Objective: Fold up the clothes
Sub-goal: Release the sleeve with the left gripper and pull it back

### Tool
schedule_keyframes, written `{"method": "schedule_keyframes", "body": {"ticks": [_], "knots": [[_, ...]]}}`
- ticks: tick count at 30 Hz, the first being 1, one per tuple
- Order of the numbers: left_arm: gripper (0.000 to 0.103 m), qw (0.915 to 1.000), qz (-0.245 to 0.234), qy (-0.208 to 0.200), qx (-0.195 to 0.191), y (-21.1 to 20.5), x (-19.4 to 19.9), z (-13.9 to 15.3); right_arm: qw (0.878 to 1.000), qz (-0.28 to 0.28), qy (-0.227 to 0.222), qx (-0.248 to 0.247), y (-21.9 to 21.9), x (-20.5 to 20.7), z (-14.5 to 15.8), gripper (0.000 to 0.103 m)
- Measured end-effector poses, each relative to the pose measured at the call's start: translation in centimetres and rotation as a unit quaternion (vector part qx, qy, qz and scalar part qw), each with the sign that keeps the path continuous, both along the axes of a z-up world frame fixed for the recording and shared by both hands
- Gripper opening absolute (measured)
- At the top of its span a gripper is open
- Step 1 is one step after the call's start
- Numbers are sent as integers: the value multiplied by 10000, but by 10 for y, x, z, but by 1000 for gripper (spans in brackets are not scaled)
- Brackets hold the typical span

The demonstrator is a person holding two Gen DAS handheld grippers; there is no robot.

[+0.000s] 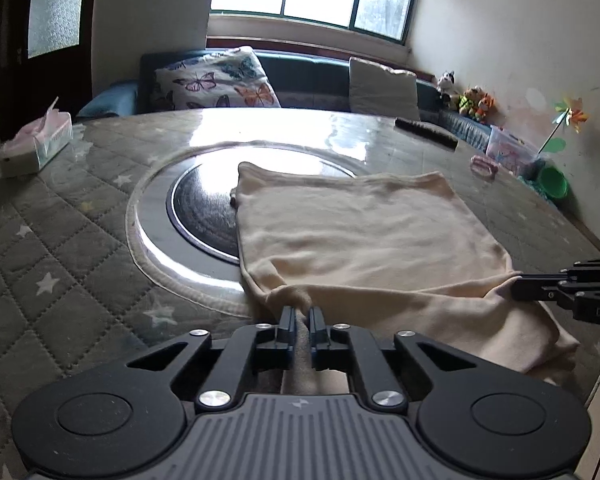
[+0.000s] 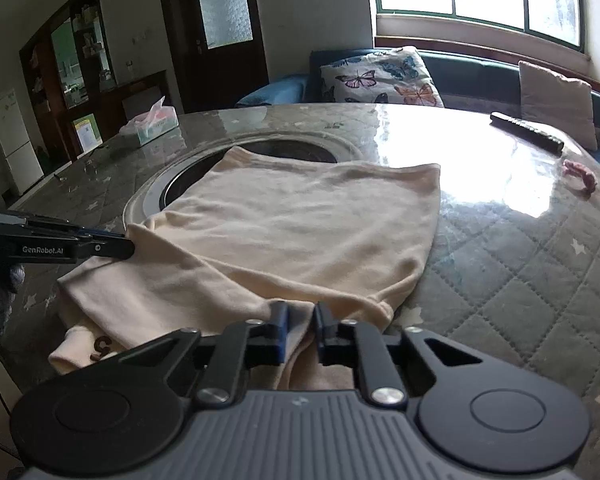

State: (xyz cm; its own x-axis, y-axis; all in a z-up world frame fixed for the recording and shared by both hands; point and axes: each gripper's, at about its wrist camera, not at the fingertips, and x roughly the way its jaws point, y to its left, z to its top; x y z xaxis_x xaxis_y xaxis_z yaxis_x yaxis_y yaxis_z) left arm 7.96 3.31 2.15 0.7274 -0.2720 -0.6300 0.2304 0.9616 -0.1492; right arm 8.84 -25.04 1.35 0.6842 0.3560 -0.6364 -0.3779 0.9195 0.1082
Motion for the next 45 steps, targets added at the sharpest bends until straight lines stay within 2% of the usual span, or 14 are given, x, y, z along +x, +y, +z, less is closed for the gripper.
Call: {"method": "schedule_keyframes", "body": {"ticks": [5,9,13,17,20,22,24,27,32,35,36,38,41,45], "knots": [[7,9998,147,-63,99,2,-2,-3,9999,-84,-103,29,1,2,2,5],[6,9995,157,-253,-47,7,-8,3,9997,-236,-26,20,-2,4,-6,4],[6,9993,249,-291,-13,9,-8,3,9983,-275,-518,-17,-2,-5,11,2],[7,9997,248,-42,43,9,-2,-6,9993,-229,-294,-48,-2,3,4,2],[12,9996,227,-59,143,7,-4,-3,9998,-140,-153,82,-1,2,0,7],[12,9996,224,-137,144,8,-6,2,9997,-99,-143,151,-1,1,0,9],[12,9993,183,-250,185,6,-9,8,9998,-58,-91,156,1,3,-1,16],[12,9988,105,-413,240,2,-13,17,9998,-68,-14,206,3,6,-4,17],[12,9976,-400,-463,324,-15,-10,19,9995,-113,-78,293,4,6,3,20],[11,9961,-672,-374,433,-28,-2,11,9997,-68,105,208,8,13,-5,20],[9,9958,-672,-321,525,-31,2,7,9997,-55,131,200,9,14,-8,12],[9,9956,-641,-279,630,-34,7,1,9999,-67,19,122,12,12,-7,8],[10,9966,-552,-202,569,-30,14,-4,9997,-61,-228,52,14,9,0,8],[11,9960,-575,-262,626,-28,8,0,9999,-77,-2,-84,13,17,-8,13]]}}
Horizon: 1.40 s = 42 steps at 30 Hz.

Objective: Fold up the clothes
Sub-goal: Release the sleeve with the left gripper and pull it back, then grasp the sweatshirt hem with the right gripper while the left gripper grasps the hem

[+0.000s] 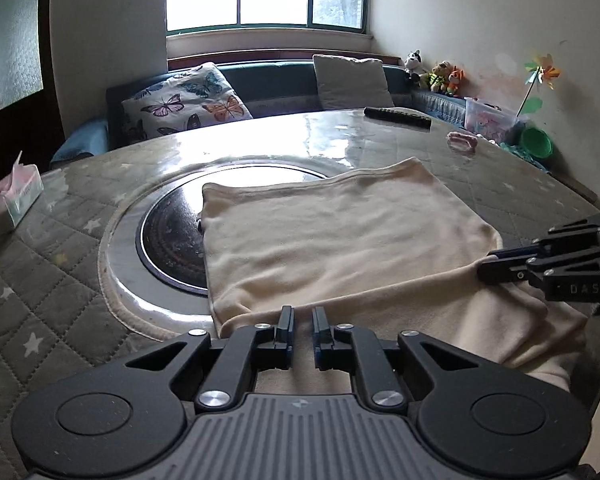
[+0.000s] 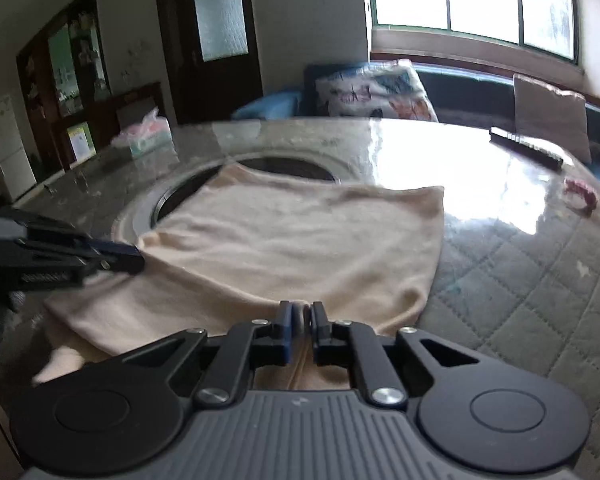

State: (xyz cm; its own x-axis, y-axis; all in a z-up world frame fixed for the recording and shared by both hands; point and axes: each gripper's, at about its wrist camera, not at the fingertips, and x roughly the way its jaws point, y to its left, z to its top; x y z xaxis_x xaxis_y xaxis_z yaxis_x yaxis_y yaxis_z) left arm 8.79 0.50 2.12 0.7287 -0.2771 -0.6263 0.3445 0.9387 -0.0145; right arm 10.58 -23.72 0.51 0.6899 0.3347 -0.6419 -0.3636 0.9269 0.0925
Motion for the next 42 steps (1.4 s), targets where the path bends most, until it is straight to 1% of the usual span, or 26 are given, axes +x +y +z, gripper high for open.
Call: {"method": "schedule_keyframes", "body": {"ticks": [2,4,5,8,12,14,16,18,20,21,23,25,27,28,29,31,34,36,38,40,41,42], "knots": [[11,10000,-38,-61,-6,1,-6,4,10000,20,-31,-60,-1,-3,2,16],[11,9998,-147,-123,-27,0,-13,10,9998,89,-153,-136,-1,-10,11,16],[11,9996,-251,-153,-25,-3,-17,11,9995,179,-212,-150,-1,-14,17,16],[11,9982,-584,-167,-17,-15,-26,13,9982,552,-181,-145,5,-20,26,17],[11,9957,-905,-126,142,-32,-35,5,9946,971,-39,-360,21,-23,21,16],[12,9947,-999,-87,238,-34,-39,-1,9932,1059,23,-481,26,-26,15,17],[20,9947,-980,-28,308,-32,-42,-6,9920,1130,124,-556,26,-29,11,17],[20,9953,-922,-28,295,-25,-45,-5,9916,1122,164,-621,23,-32,7,17],[25,9961,-841,-57,258,-18,-48,-3,9919,1106,160,-609,19,-36,9,18],[27,9964,-808,-51,238,-14,-49,-2,9921,1082,144,-620,17,-38,10,20],[27,9970,-734,24,232,-7,-49,-6,9924,1050,179,-615,15,-39,9,22],[27,9972,-728,15,180,-1,-53,-4,9932,1019,194,-534,11,-40,7,23],[28,9968,-759,-35,252,2,-58,0,9935,1000,204,-512,9,-41,10,22],[31,9963,-810,-52,286,3,-60,2,9933,1007,204,-521,8,-41,12,23],[34,9953,-899,-71,346,4,-64,5,9931,1025,197,-539,8,-43,13,23],[47,9926,-1075,-175,542,3,-72,9,9923,1071,163,-593,7,-45,15,24],[53,9841,-1501,-313,897,-4,-88,11,9910,1144,118,-680,6,-47,19,27],[55,9771,-1758,-394,1134,-9,-96,9,9898,1210,89,-743,5,-49,21,29],[55,9717,-1940,-411,1286,-13,-101,5,9888,1264,71,-785,5,-51,23,30],[55,9682,-2064,-397,1357,-14,-104,1,9872,1351,47,-848,5,-55,25,36],[55,9671,-2103,-404,1374,-13,-106,0,9862,1400,30,-882,5,-56,26,38],[55,9663,-2130,-399,1386,-12,-107,0,9851,1451,6,-919,5,-59,26,38]]}}
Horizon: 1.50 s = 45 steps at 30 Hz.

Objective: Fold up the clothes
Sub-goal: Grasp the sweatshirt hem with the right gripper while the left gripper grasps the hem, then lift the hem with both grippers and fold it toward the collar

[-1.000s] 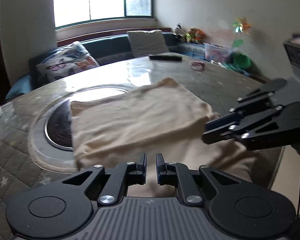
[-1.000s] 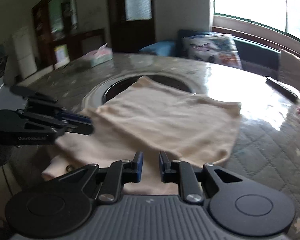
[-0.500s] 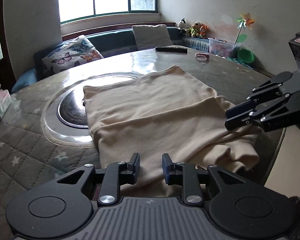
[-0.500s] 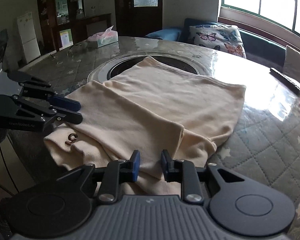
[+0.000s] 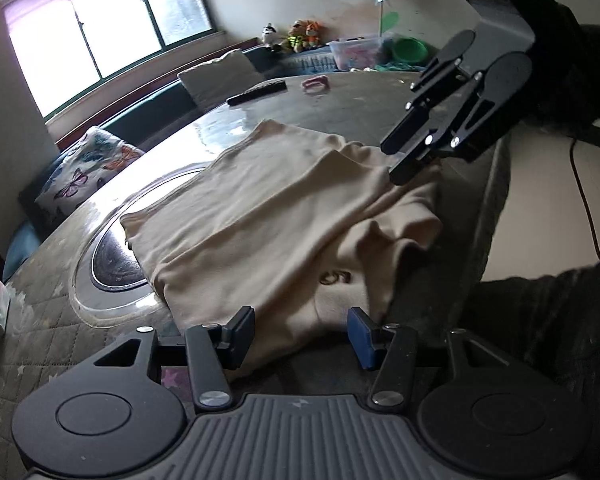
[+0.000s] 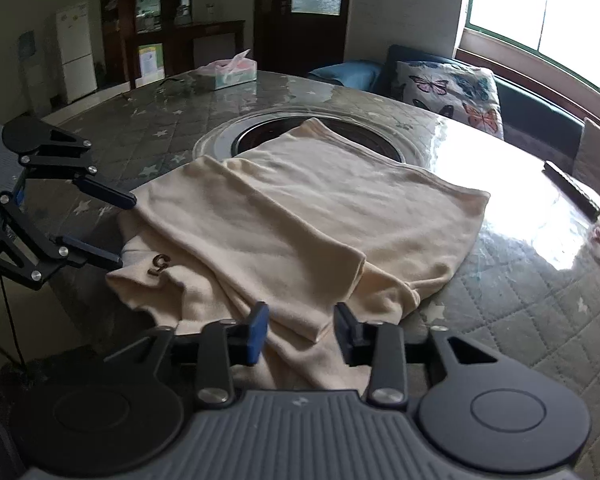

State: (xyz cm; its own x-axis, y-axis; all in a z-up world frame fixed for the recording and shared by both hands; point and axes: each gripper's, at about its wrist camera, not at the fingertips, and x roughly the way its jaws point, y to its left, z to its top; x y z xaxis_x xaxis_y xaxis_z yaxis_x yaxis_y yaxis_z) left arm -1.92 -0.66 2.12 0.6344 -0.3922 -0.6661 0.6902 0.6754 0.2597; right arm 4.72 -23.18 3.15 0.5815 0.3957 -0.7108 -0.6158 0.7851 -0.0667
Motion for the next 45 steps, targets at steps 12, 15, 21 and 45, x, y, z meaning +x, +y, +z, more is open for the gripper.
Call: {"method": "schedule_keyframes", "body": {"ticks": [12,15,21,45], "knots": [[45,9989,-358,-282,64,-16,-6,-10,9990,415,-47,-130,4,-16,0,43],[22,9988,-355,-306,-115,-18,-1,-6,9986,508,-90,-147,5,-19,2,52],[9,9971,99,-270,-707,-13,27,13,9970,749,-150,-112,6,-25,5,59],[46,9952,468,-128,-845,7,43,12,9979,612,-17,204,13,15,-8,12]]}}
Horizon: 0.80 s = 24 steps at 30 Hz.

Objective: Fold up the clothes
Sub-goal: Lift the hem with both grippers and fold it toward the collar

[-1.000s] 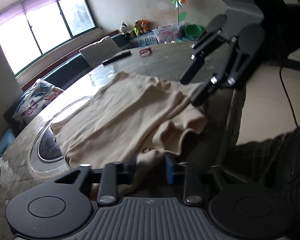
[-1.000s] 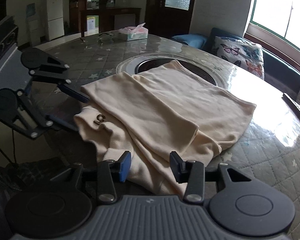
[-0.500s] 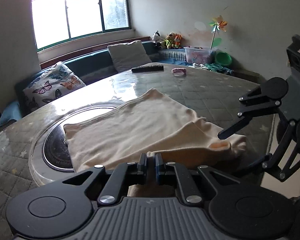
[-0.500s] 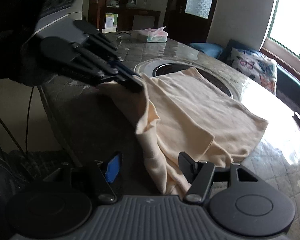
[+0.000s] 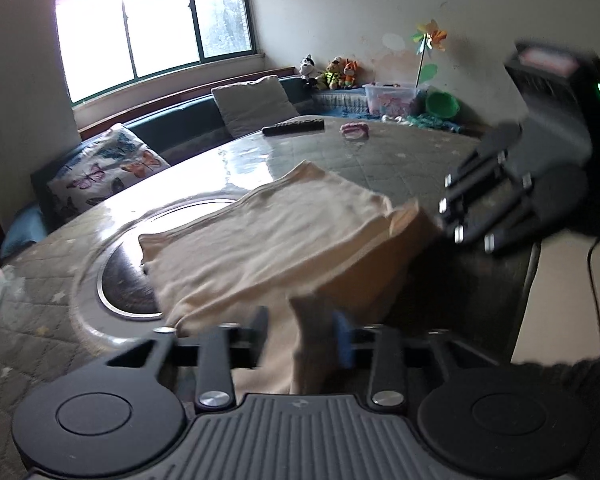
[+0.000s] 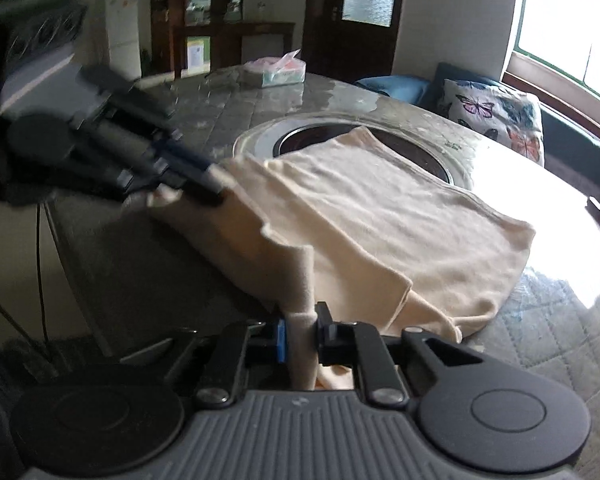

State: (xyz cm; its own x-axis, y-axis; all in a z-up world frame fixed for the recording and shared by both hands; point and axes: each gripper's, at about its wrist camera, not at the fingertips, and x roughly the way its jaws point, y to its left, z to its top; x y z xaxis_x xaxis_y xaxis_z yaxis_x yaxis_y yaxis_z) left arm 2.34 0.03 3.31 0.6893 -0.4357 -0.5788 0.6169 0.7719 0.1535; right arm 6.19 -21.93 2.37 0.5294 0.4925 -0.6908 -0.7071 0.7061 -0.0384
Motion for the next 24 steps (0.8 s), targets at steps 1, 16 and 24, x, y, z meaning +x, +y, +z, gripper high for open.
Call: {"method": "schedule_keyframes", "body": {"ticks": [1,16,24], "knots": [[47,10000,-5,-37,69,2,-4,-2,10000,-26,19,52,-1,1,2,11],[32,9917,-24,-749,1048,0,-19,-28,9966,-473,-180,648,-12,5,35,10],[10,9913,-48,-1009,840,5,-44,-10,9947,-558,-336,800,-15,-8,40,9]]}}
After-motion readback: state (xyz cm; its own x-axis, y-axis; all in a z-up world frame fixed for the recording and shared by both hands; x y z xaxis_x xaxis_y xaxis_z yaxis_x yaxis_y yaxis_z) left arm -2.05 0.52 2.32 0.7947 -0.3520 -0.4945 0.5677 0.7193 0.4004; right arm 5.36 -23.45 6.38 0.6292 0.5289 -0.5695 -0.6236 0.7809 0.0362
